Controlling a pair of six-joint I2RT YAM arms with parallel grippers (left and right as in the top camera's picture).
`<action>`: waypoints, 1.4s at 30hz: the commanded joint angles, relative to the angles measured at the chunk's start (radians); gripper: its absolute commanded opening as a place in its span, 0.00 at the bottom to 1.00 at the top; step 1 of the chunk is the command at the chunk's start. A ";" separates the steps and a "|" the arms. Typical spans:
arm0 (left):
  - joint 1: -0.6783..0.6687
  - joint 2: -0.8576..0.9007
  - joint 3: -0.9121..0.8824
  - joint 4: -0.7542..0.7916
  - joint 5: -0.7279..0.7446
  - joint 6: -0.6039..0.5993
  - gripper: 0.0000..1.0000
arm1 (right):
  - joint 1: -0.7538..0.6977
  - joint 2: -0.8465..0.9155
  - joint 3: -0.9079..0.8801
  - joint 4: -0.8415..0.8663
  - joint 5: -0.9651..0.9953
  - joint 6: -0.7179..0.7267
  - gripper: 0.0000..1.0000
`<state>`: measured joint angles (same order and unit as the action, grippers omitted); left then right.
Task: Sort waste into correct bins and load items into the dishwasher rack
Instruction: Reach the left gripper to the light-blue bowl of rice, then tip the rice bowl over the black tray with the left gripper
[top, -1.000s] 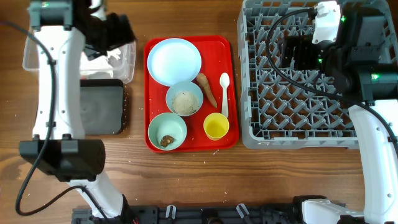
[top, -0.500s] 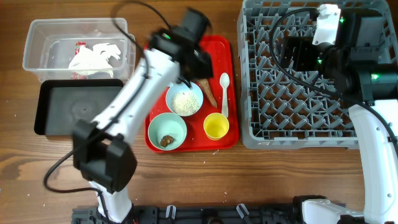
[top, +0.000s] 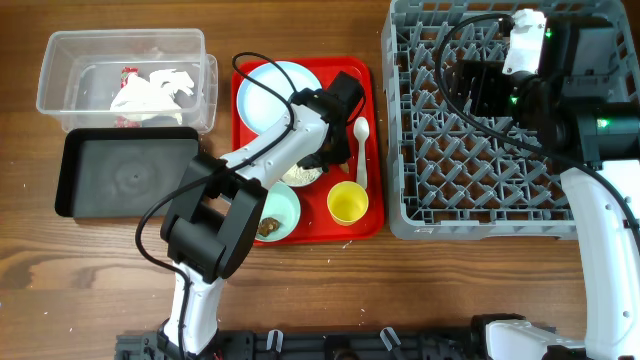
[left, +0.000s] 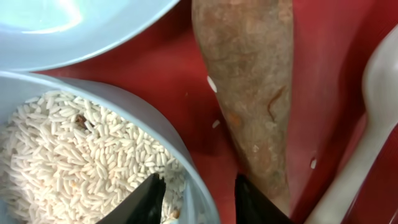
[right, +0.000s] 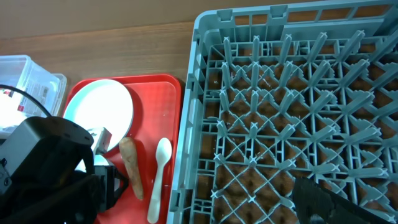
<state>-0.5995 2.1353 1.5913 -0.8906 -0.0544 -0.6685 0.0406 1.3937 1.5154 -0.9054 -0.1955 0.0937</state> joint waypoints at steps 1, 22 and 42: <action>0.001 0.011 -0.003 0.004 -0.014 -0.005 0.32 | 0.005 0.012 0.014 0.000 -0.016 0.014 1.00; 0.003 -0.082 0.236 -0.191 0.046 0.142 0.04 | 0.005 0.012 0.014 0.003 -0.012 0.011 1.00; 1.218 -0.320 -0.257 -0.267 0.957 0.850 0.04 | 0.005 0.012 0.014 0.079 -0.051 0.014 1.00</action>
<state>0.5388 1.8263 1.3865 -1.1877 0.7074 0.0608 0.0406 1.3952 1.5154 -0.8295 -0.2287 0.0937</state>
